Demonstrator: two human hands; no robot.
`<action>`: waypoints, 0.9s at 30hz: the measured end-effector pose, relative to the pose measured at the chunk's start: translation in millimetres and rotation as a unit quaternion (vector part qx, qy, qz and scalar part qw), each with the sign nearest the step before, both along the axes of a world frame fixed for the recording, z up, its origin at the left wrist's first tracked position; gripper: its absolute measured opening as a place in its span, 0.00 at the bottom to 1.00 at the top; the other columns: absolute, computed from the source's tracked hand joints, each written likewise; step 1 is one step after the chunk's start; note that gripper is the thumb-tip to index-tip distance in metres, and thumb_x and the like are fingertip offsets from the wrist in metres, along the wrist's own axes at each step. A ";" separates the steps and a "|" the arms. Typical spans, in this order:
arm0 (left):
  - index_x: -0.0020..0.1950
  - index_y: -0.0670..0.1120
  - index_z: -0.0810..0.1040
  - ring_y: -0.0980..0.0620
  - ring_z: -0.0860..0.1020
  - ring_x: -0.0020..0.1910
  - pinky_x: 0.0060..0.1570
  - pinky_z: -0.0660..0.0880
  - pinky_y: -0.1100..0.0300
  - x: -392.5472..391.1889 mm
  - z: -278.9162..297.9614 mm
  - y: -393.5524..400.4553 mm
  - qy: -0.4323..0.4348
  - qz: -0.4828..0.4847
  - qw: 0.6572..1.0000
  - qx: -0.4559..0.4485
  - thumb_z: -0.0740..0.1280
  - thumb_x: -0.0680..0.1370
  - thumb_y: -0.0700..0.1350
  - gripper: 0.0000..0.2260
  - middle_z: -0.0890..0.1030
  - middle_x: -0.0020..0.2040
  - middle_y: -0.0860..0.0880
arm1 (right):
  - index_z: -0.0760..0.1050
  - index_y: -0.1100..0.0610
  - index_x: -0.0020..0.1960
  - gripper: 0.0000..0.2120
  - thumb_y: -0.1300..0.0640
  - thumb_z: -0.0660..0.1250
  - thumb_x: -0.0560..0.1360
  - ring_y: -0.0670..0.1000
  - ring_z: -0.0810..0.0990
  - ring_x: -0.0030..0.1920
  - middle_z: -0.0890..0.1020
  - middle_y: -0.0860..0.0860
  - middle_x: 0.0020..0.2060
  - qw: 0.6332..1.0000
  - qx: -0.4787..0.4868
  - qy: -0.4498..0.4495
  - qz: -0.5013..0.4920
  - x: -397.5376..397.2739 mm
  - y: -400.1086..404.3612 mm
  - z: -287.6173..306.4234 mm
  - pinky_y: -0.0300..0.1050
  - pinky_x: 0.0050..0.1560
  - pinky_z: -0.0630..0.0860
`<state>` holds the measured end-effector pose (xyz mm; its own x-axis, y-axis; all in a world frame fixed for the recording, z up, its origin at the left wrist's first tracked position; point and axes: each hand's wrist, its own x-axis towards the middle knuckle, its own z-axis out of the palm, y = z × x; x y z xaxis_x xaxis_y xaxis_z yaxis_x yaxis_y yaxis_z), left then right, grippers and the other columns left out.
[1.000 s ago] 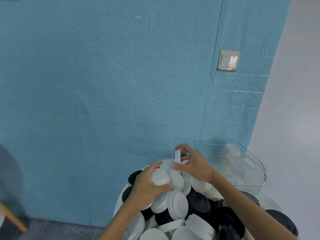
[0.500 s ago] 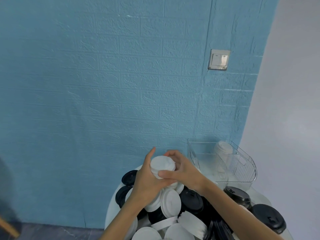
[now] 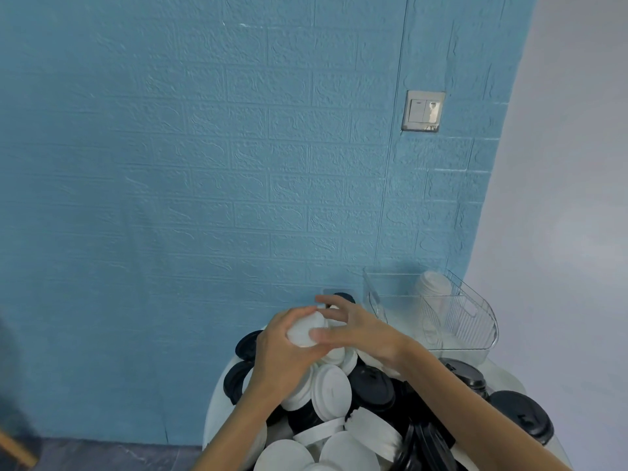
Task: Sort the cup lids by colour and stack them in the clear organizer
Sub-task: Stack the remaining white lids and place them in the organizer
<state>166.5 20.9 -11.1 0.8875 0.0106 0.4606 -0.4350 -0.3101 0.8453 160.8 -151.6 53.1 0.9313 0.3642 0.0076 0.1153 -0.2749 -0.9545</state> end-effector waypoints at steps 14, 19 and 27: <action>0.56 0.66 0.81 0.67 0.76 0.57 0.54 0.70 0.76 2.9 -2.3 15.3 0.033 -0.027 0.999 -0.001 0.85 0.63 0.51 0.26 0.79 0.59 0.58 | 0.59 0.38 0.78 0.47 0.44 0.76 0.63 0.54 0.68 0.71 0.74 0.48 0.70 0.815 -0.559 -0.135 0.069 67.6 -6.7 -34.9 0.54 0.64 0.56; 0.56 0.67 0.81 0.65 0.76 0.59 0.56 0.70 0.74 2.0 -2.9 17.5 0.029 -0.025 0.999 -0.002 0.85 0.62 0.52 0.26 0.78 0.60 0.58 | 0.65 0.42 0.74 0.40 0.42 0.77 0.65 0.54 0.75 0.65 0.79 0.49 0.62 0.817 -0.549 -0.169 0.052 67.5 -3.0 -38.7 0.53 0.62 0.59; 0.60 0.64 0.81 0.69 0.74 0.58 0.54 0.67 0.78 -1.1 7.8 19.7 0.027 -0.026 0.999 0.014 0.81 0.56 0.64 0.32 0.78 0.60 0.60 | 0.66 0.44 0.73 0.39 0.51 0.81 0.68 0.47 0.78 0.60 0.74 0.46 0.67 0.945 -0.255 -0.189 -0.074 36.7 -31.0 7.0 0.46 0.65 0.73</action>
<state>165.4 40.6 -3.3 0.9098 -0.0491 0.4122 -0.4061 -0.3114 0.8592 197.5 -182.7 60.1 0.9382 0.2759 0.2090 0.3459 -0.7288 -0.5909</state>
